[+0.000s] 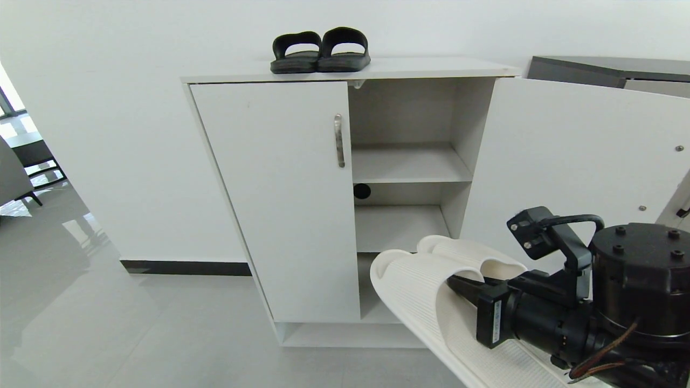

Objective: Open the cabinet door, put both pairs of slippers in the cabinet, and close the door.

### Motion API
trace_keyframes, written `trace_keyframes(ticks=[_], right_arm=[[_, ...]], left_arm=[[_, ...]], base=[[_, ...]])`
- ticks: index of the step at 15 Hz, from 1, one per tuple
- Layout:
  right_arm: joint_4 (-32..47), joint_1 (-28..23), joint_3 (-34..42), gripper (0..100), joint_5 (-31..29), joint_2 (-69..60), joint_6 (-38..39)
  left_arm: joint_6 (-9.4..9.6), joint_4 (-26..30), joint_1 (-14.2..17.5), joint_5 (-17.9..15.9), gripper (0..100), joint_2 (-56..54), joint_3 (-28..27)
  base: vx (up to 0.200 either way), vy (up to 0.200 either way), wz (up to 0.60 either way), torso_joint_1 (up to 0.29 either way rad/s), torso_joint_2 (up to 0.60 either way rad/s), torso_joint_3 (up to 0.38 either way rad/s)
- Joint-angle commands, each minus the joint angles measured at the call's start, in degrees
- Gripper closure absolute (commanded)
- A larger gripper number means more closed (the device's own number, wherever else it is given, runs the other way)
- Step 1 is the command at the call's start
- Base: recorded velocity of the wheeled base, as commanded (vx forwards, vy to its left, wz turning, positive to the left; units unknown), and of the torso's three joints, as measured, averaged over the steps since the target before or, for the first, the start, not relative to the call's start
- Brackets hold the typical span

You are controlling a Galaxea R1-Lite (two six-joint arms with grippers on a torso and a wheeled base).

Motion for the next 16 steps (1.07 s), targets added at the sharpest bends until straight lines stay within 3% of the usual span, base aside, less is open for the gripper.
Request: trace_keyframes(ticks=[1, 3, 5, 7, 9, 12, 16], right_arm=[[-0.01, 0.03, 0.0, 100, 0.09, 0.01, 0.08], [0.08, -0.06, -0.35, 100, 0.01, 2.56, 0.52], [-0.01, -0.06, -2.9, 100, -1.66, 10.65, 5.62], [-1.5, 0.03, -6.59, 100, -7.11, 18.91, 11.24], [-8.8, -0.06, -7.47, 100, -8.69, 24.89, 10.98], [-11.78, -1.55, -11.07, 100, -18.8, 32.71, 8.52], [-19.69, -2.87, -11.86, 100, -23.02, 35.61, 1.14]], left_arm=[[-0.48, 0.21, -0.27, -0.71, 100, -1.07, 0.0], [-0.83, 0.13, -0.27, -0.63, 100, -1.07, 0.0], [-1.27, 0.13, -0.27, -0.54, 100, -1.07, 0.0], [-1.01, 0.13, -0.27, -0.54, 100, -1.07, 0.0], [-1.19, 0.13, -0.27, -0.54, 100, -1.07, 0.0], [-1.19, 0.13, -0.27, -0.54, 100, -1.07, 0.0], [-1.1, 0.21, -0.27, -0.63, 100, -1.07, 0.0]], base=[[0.0, 0.0, 0.0, 0.0, 0.0, 0.0], [0.0, 0.0, 0.0, 0.0, 0.0, 0.0], [0.0, 0.0, 0.0, 0.0, 0.0, 0.0], [0.0, 0.0, 0.0, 0.0, 0.0, 0.0], [0.0, 0.0, 0.0, 0.0, 0.0, 0.0], [0.0, 0.0, 0.0, 0.0, 0.0, 0.0], [0.0, 0.0, 0.0, 0.002, 0.0, -0.079]])
